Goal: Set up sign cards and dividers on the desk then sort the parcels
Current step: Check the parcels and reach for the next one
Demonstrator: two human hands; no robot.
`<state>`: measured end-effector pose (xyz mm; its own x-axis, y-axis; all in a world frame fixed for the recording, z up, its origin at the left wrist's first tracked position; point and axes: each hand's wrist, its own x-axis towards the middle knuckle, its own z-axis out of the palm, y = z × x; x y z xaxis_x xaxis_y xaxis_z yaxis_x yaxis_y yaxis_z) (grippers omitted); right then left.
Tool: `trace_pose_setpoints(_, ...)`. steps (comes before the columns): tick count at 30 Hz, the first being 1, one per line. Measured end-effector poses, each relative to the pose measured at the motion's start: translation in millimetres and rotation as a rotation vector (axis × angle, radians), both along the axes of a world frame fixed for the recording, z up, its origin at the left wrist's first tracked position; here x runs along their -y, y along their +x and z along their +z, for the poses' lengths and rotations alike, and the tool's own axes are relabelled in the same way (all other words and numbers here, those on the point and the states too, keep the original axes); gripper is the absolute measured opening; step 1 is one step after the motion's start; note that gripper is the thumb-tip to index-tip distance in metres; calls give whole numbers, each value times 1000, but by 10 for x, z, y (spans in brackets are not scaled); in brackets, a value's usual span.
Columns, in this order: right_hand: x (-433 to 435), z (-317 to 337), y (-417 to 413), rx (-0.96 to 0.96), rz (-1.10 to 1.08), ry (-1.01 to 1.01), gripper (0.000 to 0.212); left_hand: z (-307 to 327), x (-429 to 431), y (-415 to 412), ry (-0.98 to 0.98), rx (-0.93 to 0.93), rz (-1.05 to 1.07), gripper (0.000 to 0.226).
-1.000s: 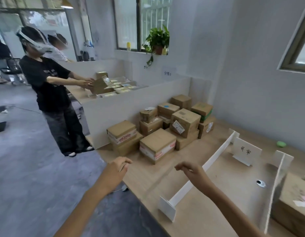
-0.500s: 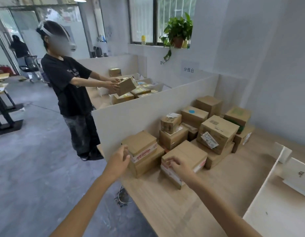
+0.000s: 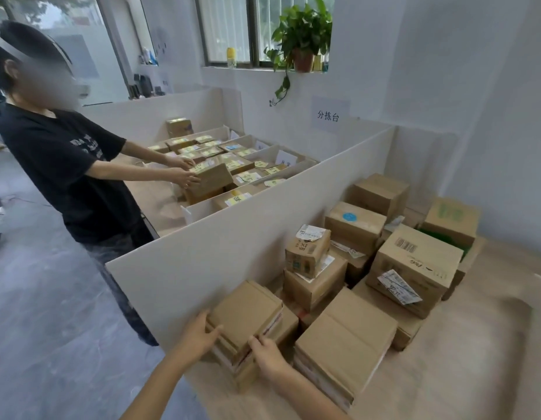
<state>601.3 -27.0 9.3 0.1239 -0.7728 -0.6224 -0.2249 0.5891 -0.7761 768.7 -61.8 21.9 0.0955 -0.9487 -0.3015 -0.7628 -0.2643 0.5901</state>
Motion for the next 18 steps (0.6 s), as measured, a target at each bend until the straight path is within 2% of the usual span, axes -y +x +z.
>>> trace_pose_setpoints(2,-5,-11,47,11,-66,-32,50,17,-11,6,-48,-63,41,46)
trace_pose_setpoints(5,-51,66,1,45,-205,-114,39,166,-74,-9,-129,-221,31,19)
trace_pose_setpoints(7,-74,149,-88,102,-267,-132,35,293,-134,-45,-142,-310,1,22)
trace_pose_setpoints(10,-163,292,-295,249,-352,-147,37,541,-245,-133,-144,-495,30,13)
trace_pose_setpoints(11,-220,359,-369,314,-386,-161,36,615,-264,-142,-151,-542,44,24)
trace_pose_setpoints(12,-298,451,-435,372,-417,-175,32,726,-309,-165,-106,-574,31,44)
trace_pose_setpoints(14,-497,639,-545,429,-423,-206,26,885,-396,-208,71,-824,-9,82)
trace_pose_setpoints(16,-710,834,-618,295,-373,-306,32,1065,-522,-273,203,-1097,-58,78)
trace_pose_setpoints(18,-897,1055,-642,32,-340,-444,44,1161,-626,-349,146,-1121,-139,73)
